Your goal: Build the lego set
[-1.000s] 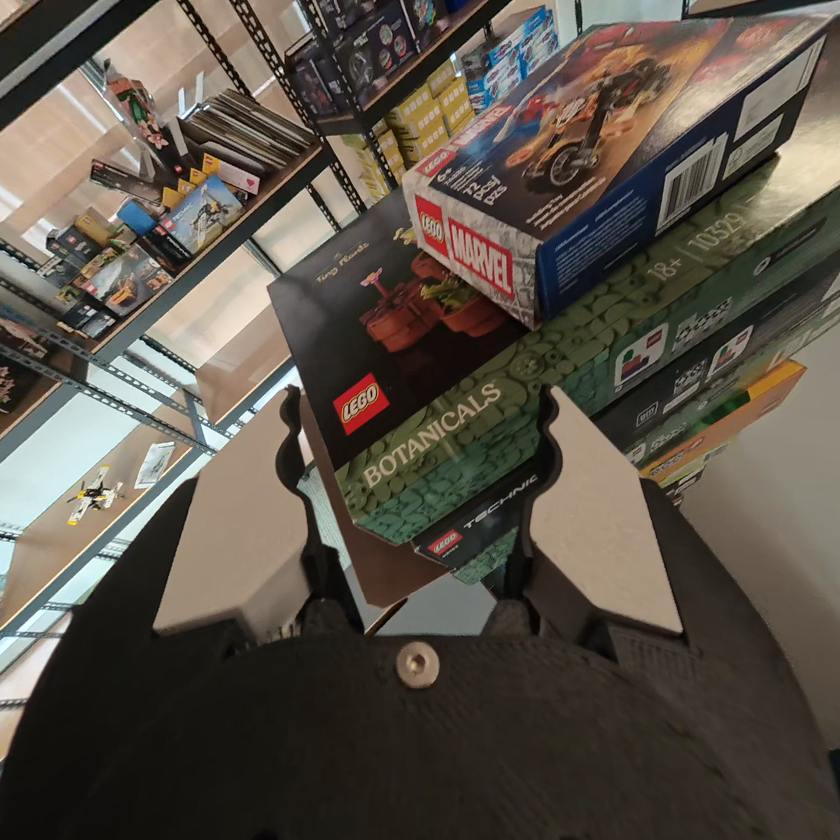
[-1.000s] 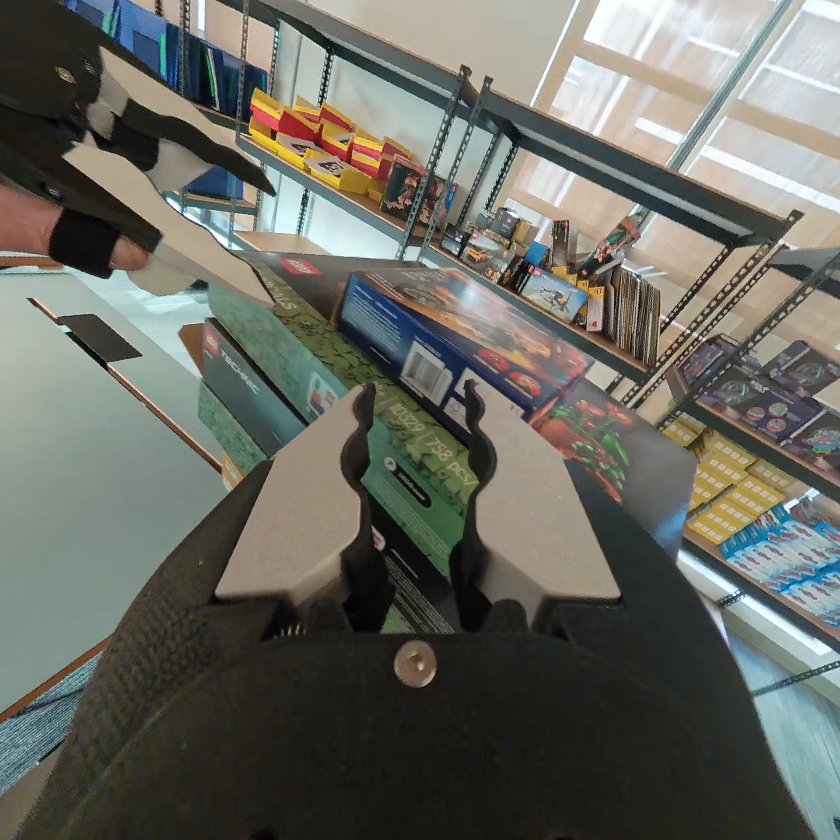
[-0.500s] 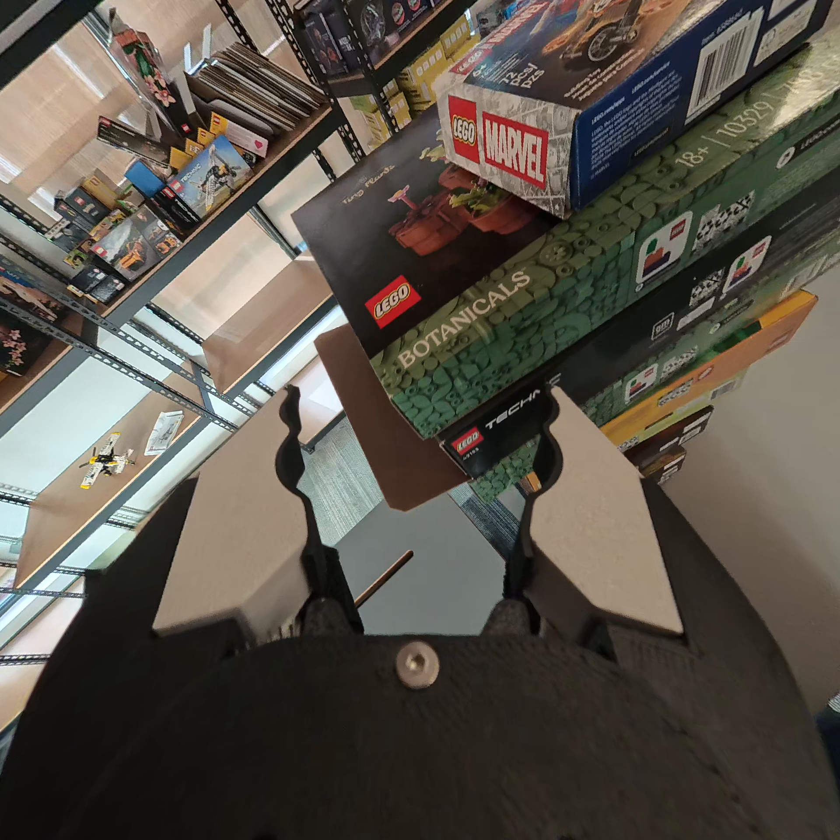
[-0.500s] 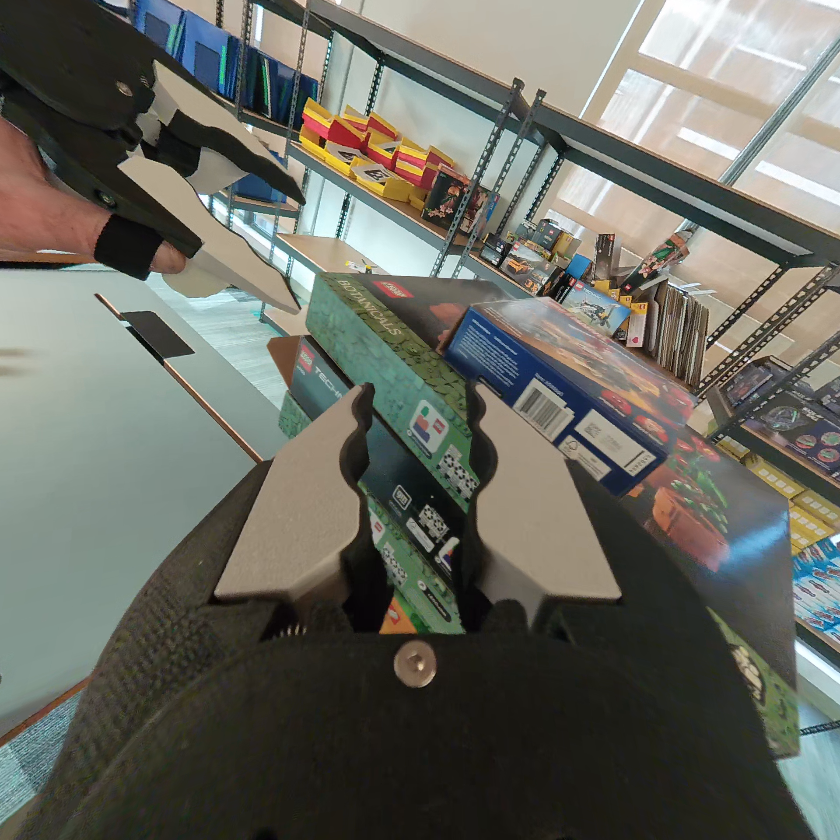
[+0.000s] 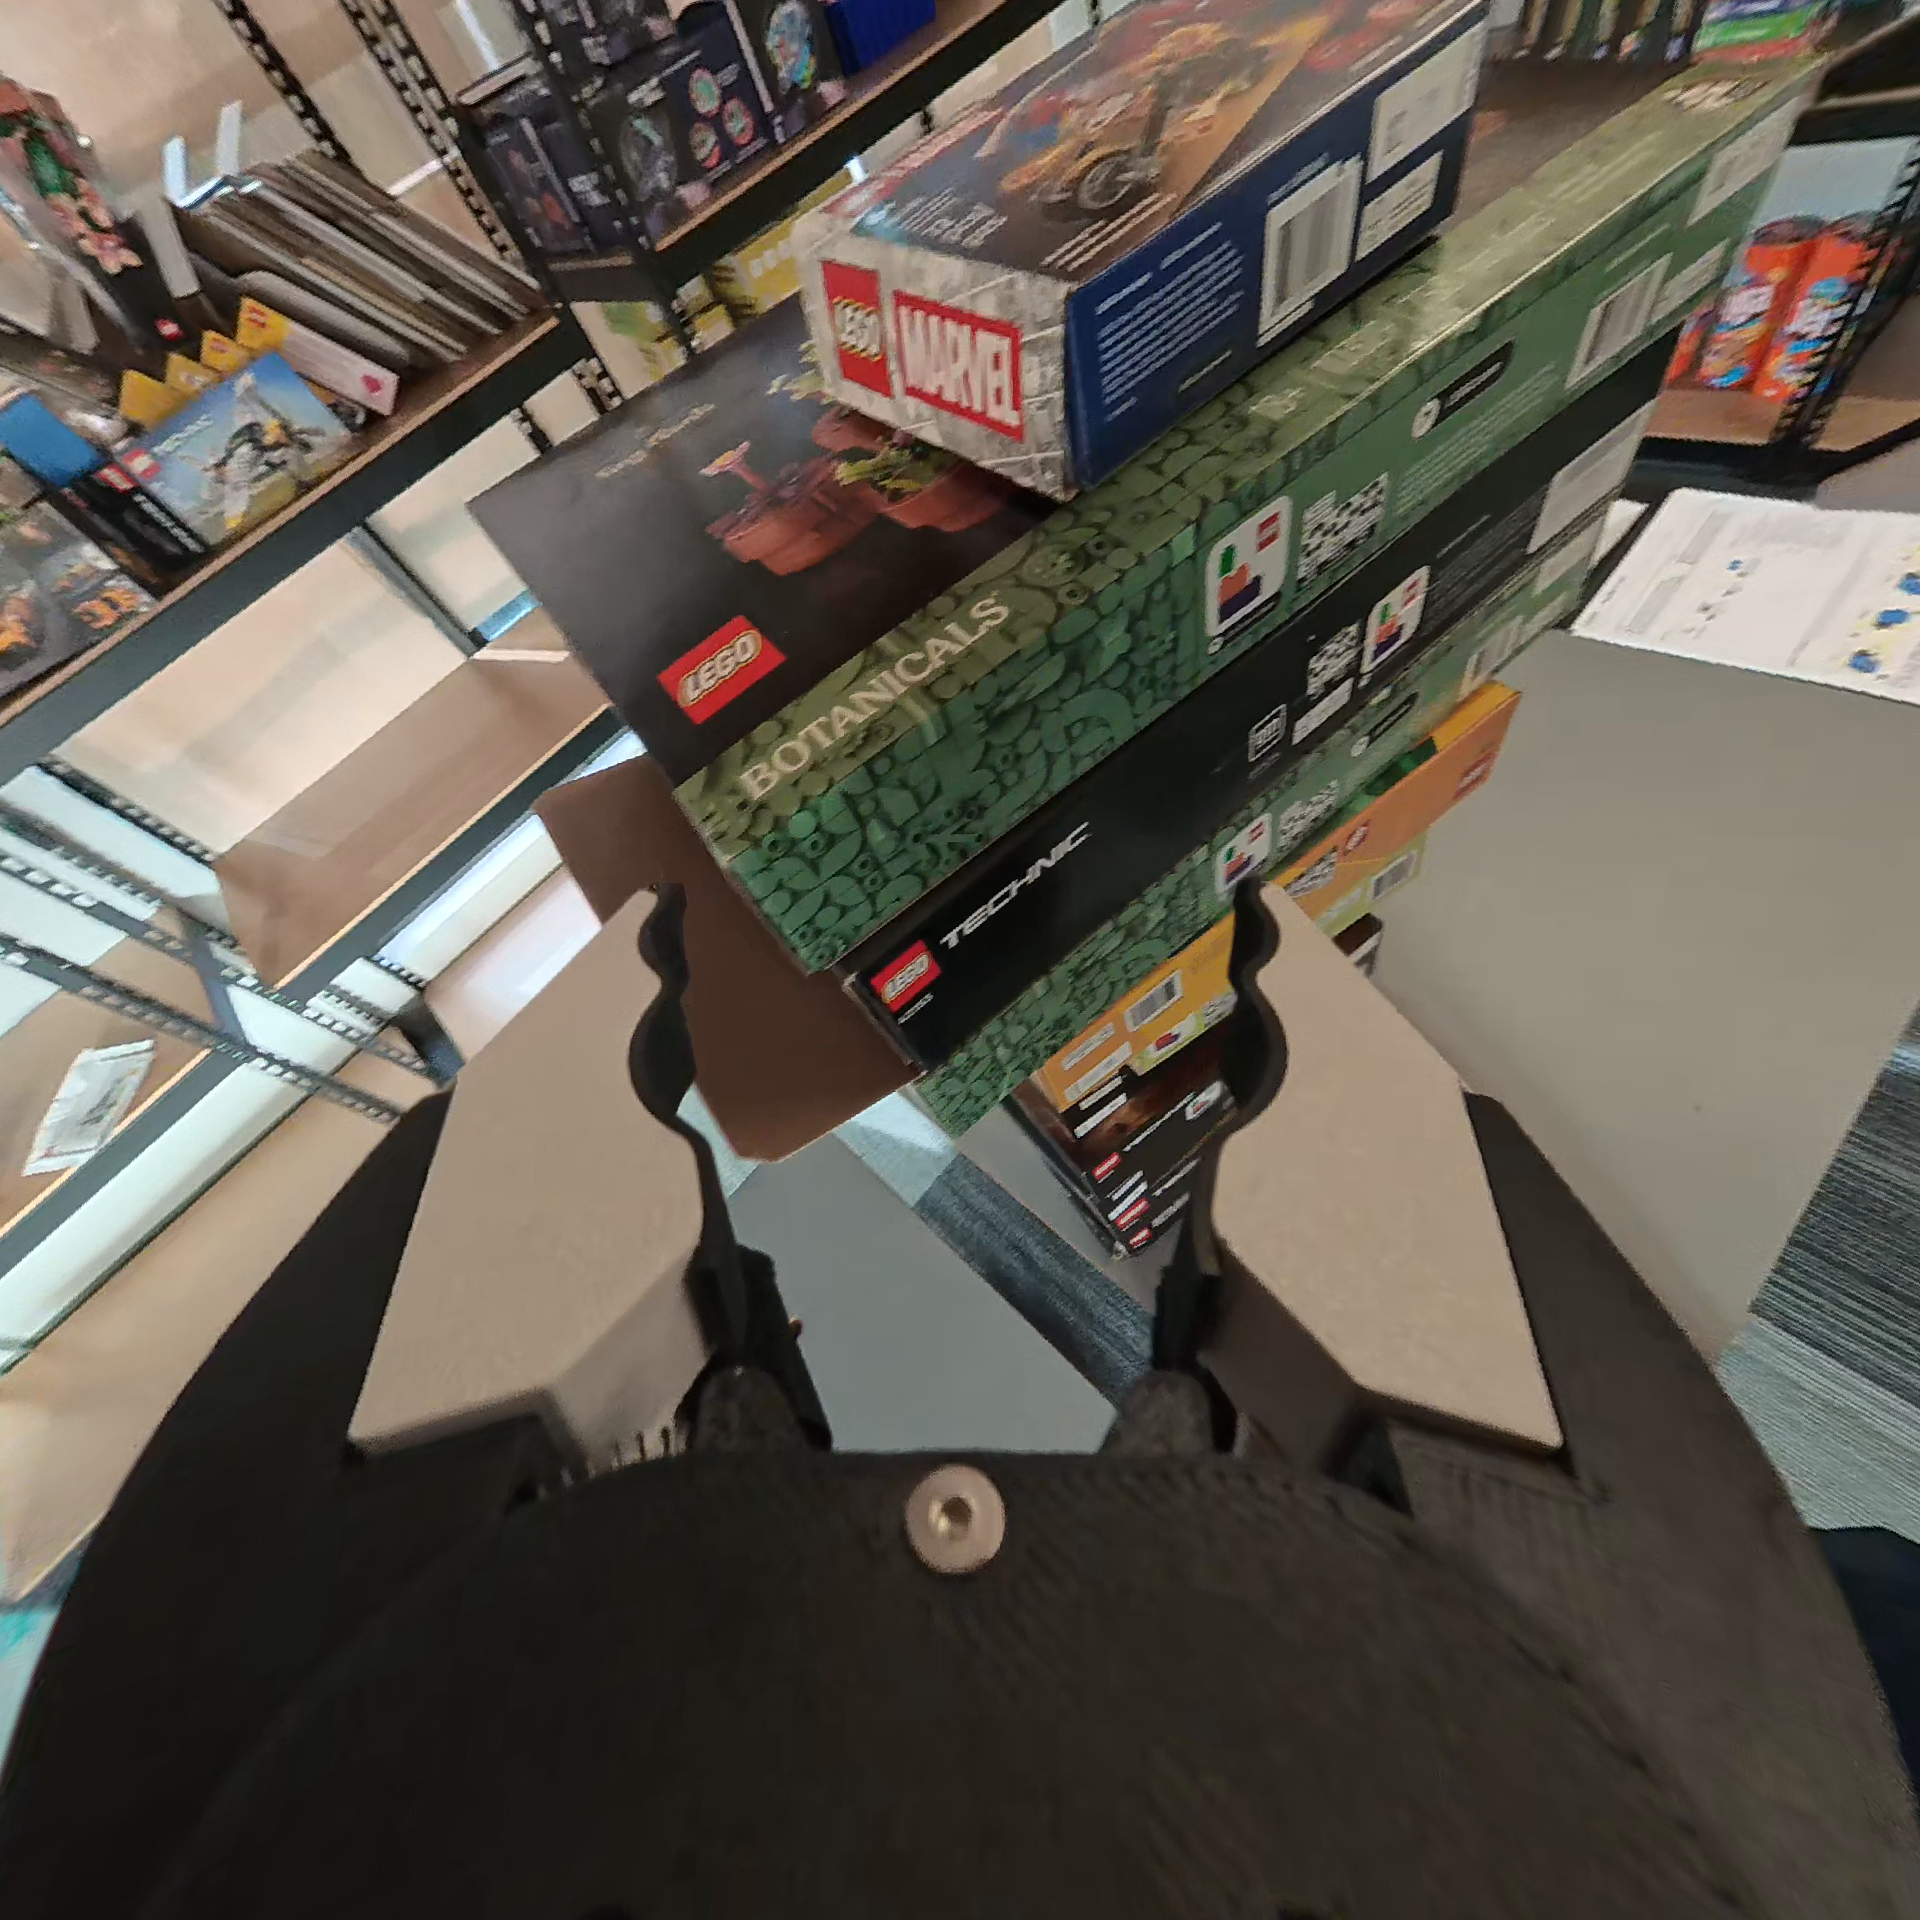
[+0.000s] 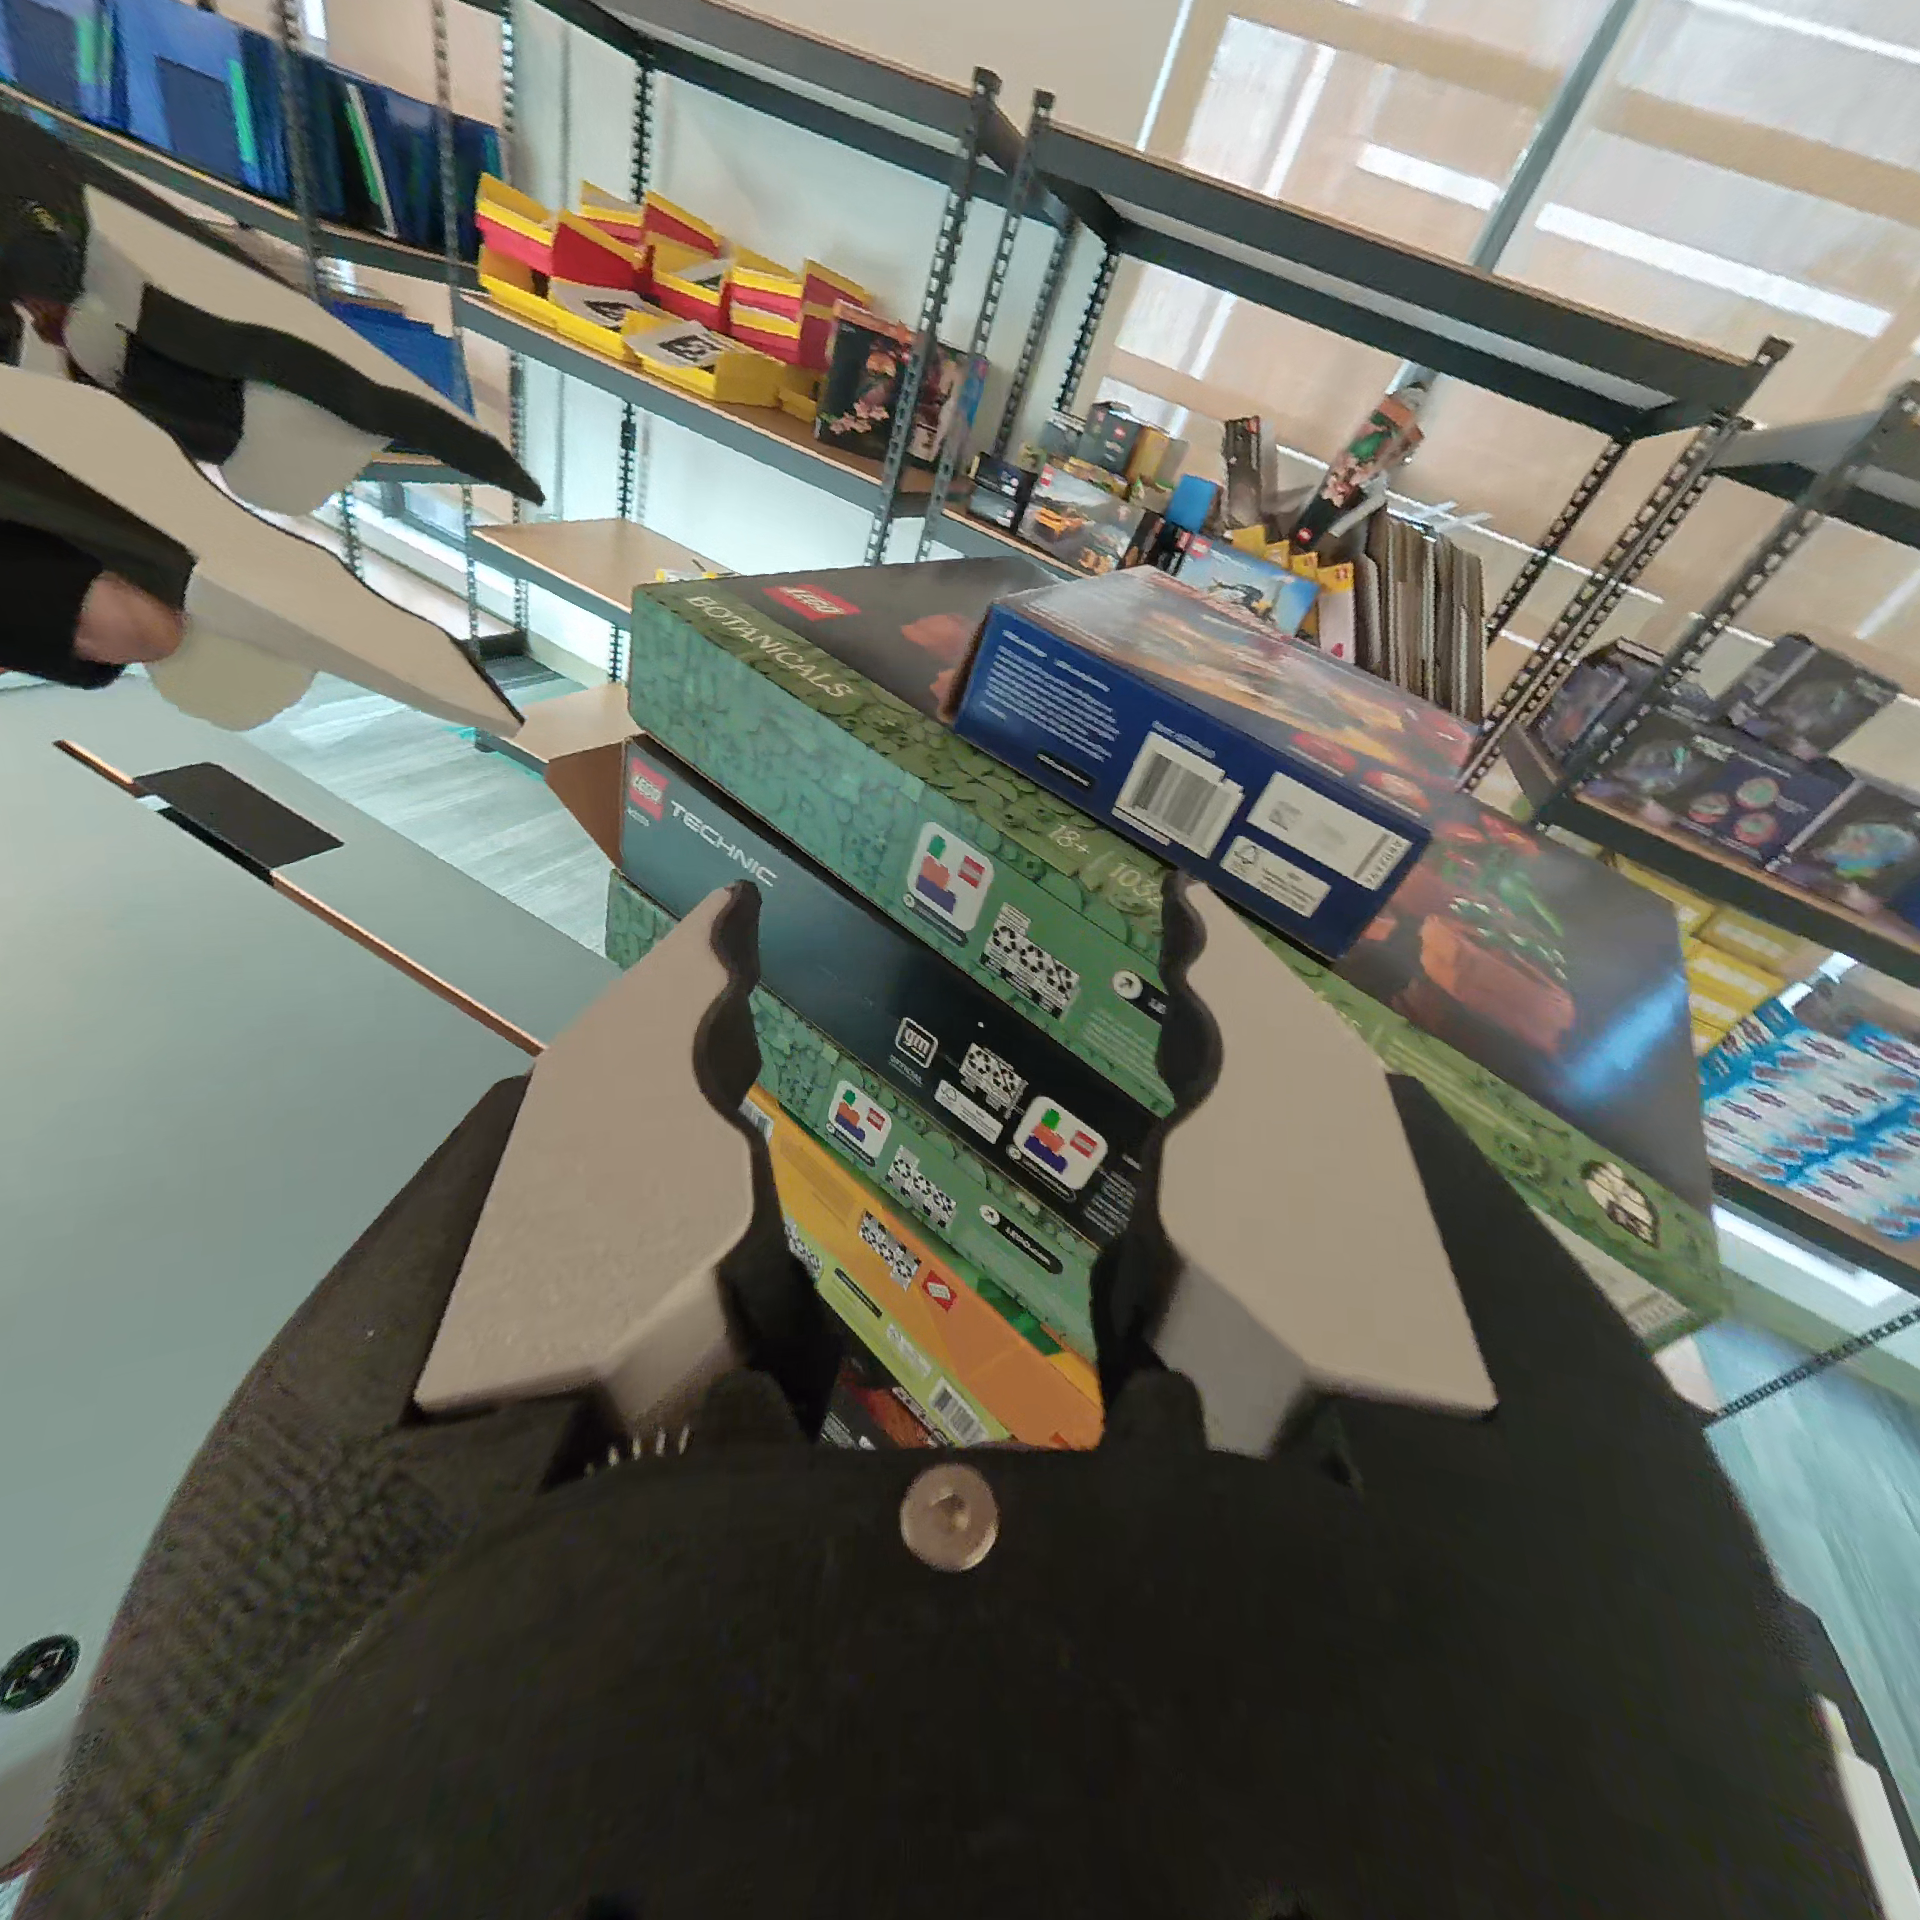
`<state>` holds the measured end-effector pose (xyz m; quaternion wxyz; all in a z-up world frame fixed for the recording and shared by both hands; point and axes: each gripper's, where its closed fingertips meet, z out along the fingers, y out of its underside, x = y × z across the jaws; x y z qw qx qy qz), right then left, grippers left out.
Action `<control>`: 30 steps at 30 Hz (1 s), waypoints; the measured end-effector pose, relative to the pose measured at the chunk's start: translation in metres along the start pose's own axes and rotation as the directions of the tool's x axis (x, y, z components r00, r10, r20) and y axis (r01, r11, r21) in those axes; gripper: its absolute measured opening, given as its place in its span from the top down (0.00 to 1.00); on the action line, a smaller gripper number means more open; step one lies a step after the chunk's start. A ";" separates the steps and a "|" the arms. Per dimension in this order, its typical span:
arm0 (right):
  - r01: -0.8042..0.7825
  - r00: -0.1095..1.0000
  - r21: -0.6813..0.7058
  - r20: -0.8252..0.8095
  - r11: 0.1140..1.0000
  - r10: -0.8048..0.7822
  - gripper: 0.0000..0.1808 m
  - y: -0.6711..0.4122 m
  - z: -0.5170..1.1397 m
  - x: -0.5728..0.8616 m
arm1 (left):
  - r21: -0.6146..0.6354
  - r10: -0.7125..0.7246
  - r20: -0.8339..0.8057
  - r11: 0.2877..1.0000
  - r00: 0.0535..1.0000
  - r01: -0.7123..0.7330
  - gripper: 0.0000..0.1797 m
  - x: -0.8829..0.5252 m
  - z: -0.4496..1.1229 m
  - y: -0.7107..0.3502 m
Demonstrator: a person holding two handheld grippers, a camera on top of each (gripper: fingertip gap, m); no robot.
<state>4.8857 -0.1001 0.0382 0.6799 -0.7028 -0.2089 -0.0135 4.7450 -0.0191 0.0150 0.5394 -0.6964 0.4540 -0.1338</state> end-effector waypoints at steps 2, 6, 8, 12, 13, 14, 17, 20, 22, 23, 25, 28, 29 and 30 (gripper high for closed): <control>0.003 1.000 -0.007 -0.025 1.000 -0.003 0.56 -0.001 -0.005 0.007 | 0.013 -0.004 -0.041 1.000 0.999 0.004 0.43 0.009 0.004 -0.006; 0.016 0.998 -0.025 -0.063 1.000 -0.017 0.50 -0.001 -0.003 0.029 | 0.038 0.016 -0.069 0.999 0.998 -0.013 0.45 0.022 0.016 -0.027; 0.004 0.998 -0.041 -0.066 0.999 -0.006 0.50 0.000 0.003 0.043 | 0.043 0.018 -0.082 0.999 0.996 -0.015 0.46 0.027 0.025 -0.039; -0.038 0.999 -0.067 -0.036 0.997 0.036 0.51 0.004 0.021 0.070 | 0.027 0.001 -0.091 1.000 0.996 0.001 0.47 0.030 0.050 -0.057; -0.048 0.999 -0.081 -0.024 0.996 0.047 0.51 0.007 0.028 0.077 | 0.018 -0.007 -0.095 1.000 0.995 0.009 0.48 0.031 0.059 -0.060; -0.060 0.998 -0.099 -0.007 0.993 0.060 0.51 0.011 0.035 0.082 | 0.010 -0.020 -0.101 1.000 0.995 0.021 0.49 0.032 0.067 -0.063; -0.079 0.995 -0.187 0.053 0.979 0.090 0.50 0.029 0.055 0.093 | -0.009 -0.068 -0.126 0.998 0.990 0.067 0.53 0.037 0.090 -0.070; -0.062 0.987 -0.284 0.122 0.957 0.100 0.54 0.047 0.067 0.094 | -0.028 -0.112 -0.147 0.994 0.983 0.109 0.58 0.045 0.108 -0.073; -0.049 0.980 -0.268 0.171 0.962 0.097 0.58 0.045 0.069 0.092 | -0.041 -0.124 -0.135 0.992 0.983 0.120 0.57 0.049 0.118 -0.073; -0.046 0.978 -0.257 0.187 0.965 0.096 0.60 0.043 0.070 0.090 | -0.035 -0.116 -0.115 0.993 0.987 0.113 0.57 0.049 0.121 -0.075; -0.023 0.979 -0.249 0.189 0.968 0.072 0.57 0.044 0.071 0.092 | -0.026 -0.119 -0.086 0.993 0.989 0.118 0.58 0.049 0.125 -0.077; 0.001 0.981 -0.210 0.189 0.978 0.040 0.60 0.044 0.069 0.097 | -0.003 -0.120 -0.057 0.993 0.991 0.120 0.57 0.053 0.126 -0.081; 0.001 0.981 -0.197 0.189 0.980 0.037 0.59 0.043 0.066 0.099 | 0.007 -0.111 -0.049 0.994 0.993 0.111 0.59 0.056 0.126 -0.083; 0.004 0.981 -0.191 0.191 0.982 0.033 0.60 0.043 0.062 0.101 | 0.025 -0.106 -0.042 0.994 0.994 0.107 0.60 0.058 0.125 -0.085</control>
